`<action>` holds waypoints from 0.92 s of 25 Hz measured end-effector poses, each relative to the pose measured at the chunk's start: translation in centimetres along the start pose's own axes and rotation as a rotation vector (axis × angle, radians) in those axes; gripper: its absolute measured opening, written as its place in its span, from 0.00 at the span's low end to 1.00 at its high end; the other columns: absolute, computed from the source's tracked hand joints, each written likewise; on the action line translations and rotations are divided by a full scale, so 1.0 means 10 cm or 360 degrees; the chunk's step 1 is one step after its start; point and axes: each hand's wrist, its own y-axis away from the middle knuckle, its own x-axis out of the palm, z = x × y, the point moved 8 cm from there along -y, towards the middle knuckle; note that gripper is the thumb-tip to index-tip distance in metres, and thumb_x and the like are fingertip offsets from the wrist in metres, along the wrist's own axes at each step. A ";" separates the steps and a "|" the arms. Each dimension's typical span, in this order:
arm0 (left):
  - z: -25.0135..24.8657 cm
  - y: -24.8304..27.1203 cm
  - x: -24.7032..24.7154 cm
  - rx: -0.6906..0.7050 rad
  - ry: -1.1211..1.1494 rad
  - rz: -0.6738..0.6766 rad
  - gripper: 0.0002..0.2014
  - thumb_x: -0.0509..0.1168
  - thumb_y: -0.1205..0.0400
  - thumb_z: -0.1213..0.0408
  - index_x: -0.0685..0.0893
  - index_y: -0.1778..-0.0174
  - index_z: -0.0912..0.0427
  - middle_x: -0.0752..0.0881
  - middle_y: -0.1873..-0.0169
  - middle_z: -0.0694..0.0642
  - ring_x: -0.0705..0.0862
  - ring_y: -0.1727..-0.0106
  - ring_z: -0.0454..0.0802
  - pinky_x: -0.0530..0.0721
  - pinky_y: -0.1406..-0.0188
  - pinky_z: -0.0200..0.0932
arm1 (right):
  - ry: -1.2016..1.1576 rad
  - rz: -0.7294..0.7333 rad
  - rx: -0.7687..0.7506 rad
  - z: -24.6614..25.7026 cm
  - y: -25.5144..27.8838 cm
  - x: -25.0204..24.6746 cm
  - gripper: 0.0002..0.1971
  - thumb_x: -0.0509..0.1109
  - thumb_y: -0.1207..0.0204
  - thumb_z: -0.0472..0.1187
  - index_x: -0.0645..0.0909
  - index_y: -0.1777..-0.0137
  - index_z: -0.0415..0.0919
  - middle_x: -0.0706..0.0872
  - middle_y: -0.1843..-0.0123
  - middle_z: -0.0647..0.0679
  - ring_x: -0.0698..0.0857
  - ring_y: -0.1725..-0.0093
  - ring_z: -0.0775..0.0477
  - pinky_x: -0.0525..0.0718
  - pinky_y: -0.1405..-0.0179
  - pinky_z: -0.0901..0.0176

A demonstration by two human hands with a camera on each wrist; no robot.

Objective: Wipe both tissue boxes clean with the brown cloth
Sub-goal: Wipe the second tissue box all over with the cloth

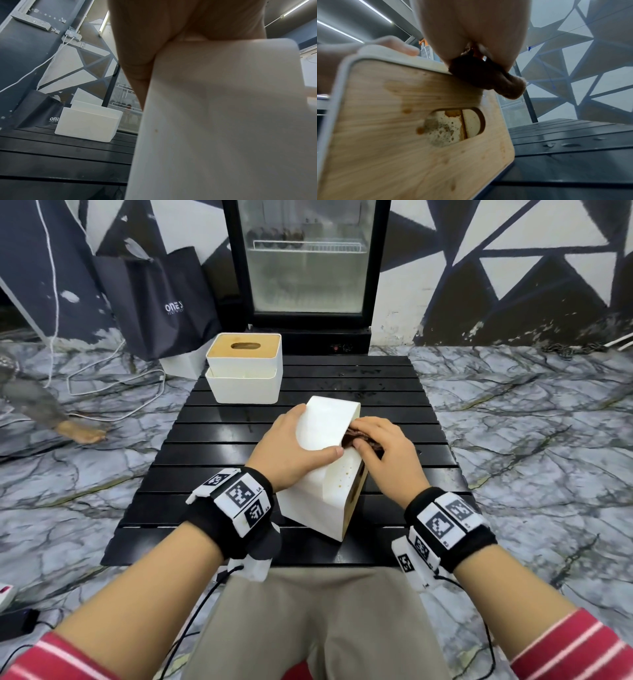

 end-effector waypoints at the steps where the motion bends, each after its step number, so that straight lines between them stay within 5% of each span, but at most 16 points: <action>1: 0.00 0.00 0.00 -0.0003 0.0002 0.0000 0.44 0.74 0.29 0.49 0.59 0.20 0.53 0.66 0.24 0.51 0.67 0.26 0.48 0.63 0.38 0.36 | 0.0009 -0.0018 0.0044 -0.02 -0.05 -0.01 0.15 0.65 0.23 0.34 0.80 0.37 0.43 0.81 0.38 0.50 0.75 0.36 0.49 0.69 0.35 0.64; 4: 0.01 0.00 0.00 -0.0004 0.0022 -0.0028 0.43 0.74 0.28 0.49 0.59 0.20 0.53 0.67 0.25 0.51 0.68 0.26 0.48 0.63 0.38 0.36 | 0.0057 -0.0060 0.0109 0.02 -0.13 0.05 0.15 0.64 0.23 0.32 0.80 0.38 0.42 0.82 0.39 0.47 0.74 0.36 0.47 0.71 0.35 0.58; 10: 0.01 -0.01 0.01 0.0001 0.0021 -0.0035 0.45 0.75 0.30 0.46 0.60 0.21 0.52 0.67 0.24 0.51 0.68 0.25 0.49 0.64 0.38 0.37 | 0.0077 -0.0017 -0.0014 0.13 0.10 0.04 0.15 0.65 0.24 0.31 0.81 0.39 0.41 0.81 0.38 0.47 0.71 0.38 0.53 0.64 0.36 0.65; 15: 0.02 0.00 0.00 -0.0001 0.0037 -0.0060 0.44 0.74 0.29 0.46 0.61 0.21 0.52 0.68 0.24 0.51 0.67 0.25 0.50 0.65 0.35 0.39 | 0.0007 0.0008 0.0078 0.08 0.20 -0.10 0.15 0.66 0.25 0.31 0.81 0.40 0.43 0.82 0.39 0.50 0.76 0.38 0.48 0.71 0.35 0.60; 20: 0.06 -0.03 0.03 -0.0073 0.0064 -0.0050 0.53 0.71 0.35 0.34 0.57 0.19 0.55 0.65 0.21 0.53 0.65 0.22 0.53 0.65 0.23 0.49 | -0.0221 -0.0034 0.0087 0.19 0.39 -0.22 0.15 0.68 0.27 0.30 0.82 0.43 0.44 0.80 0.45 0.53 0.79 0.42 0.58 0.73 0.39 0.75; 23: 0.11 -0.04 0.01 -0.0098 0.0035 -0.0019 0.55 0.67 0.37 0.28 0.57 0.19 0.54 0.66 0.21 0.52 0.66 0.22 0.54 0.67 0.24 0.53 | -0.0229 0.0050 -0.0014 0.35 0.48 -0.12 0.15 0.70 0.28 0.31 0.82 0.44 0.46 0.81 0.45 0.53 0.79 0.43 0.60 0.74 0.40 0.73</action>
